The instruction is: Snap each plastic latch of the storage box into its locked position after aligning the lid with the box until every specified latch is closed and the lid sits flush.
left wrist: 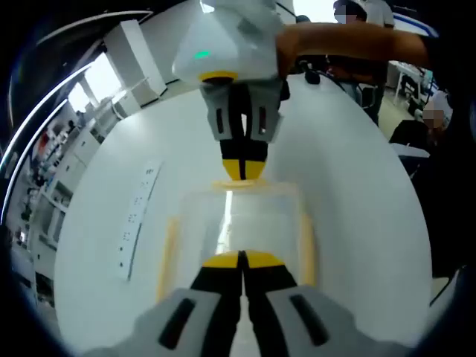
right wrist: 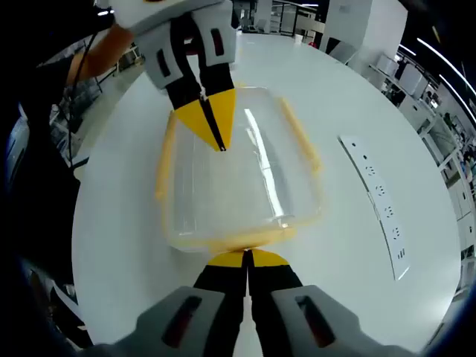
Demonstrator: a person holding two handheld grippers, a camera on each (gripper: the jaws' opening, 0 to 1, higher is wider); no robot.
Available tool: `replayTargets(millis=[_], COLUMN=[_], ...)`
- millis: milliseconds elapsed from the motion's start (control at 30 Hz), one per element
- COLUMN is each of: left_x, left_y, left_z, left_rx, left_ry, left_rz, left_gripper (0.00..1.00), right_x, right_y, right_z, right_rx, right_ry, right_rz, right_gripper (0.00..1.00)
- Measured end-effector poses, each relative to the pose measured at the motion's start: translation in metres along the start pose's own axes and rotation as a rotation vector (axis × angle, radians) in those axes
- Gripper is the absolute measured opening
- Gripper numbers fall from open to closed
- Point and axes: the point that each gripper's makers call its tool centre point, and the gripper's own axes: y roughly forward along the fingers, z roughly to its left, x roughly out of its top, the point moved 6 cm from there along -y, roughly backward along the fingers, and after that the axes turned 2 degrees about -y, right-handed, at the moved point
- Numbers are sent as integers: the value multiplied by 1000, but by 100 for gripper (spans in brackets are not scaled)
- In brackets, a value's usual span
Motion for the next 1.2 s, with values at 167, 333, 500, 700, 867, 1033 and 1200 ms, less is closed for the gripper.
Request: replayTargets(millis=[167, 333, 500, 700, 867, 1033, 1200], left_x=[-22, -42, -65, -90, -100, -107, -118], left_y=[-19, -41, -60, -73, -76, -77, -72], left_z=[15, 22, 28, 32, 33, 36, 37], left_rx=[99, 140, 192, 201, 171, 167, 142], left_ry=[29, 4, -28, -77, -124, -136, -147], left_rz=[62, 59, 53, 71, 85, 67, 91], left_gripper=[3, 10, 19, 10, 2, 4, 0], right_x=[4, 14, 43, 81, 99, 106, 105], right_y=[-11, -22, -38, -30, -2, 14, 19], right_z=[-10, -18, -22, -1, 6, 12, 10], right_rx=[-54, -111, -171, -109, -57, -33, -38], right_ry=[-36, -111, -169, -179, -195, -219, -240], right_rz=[-26, -1, -91, -189, -185, -151, -106], right_gripper=[4, 11, 12, 0, 0, 0, 0])
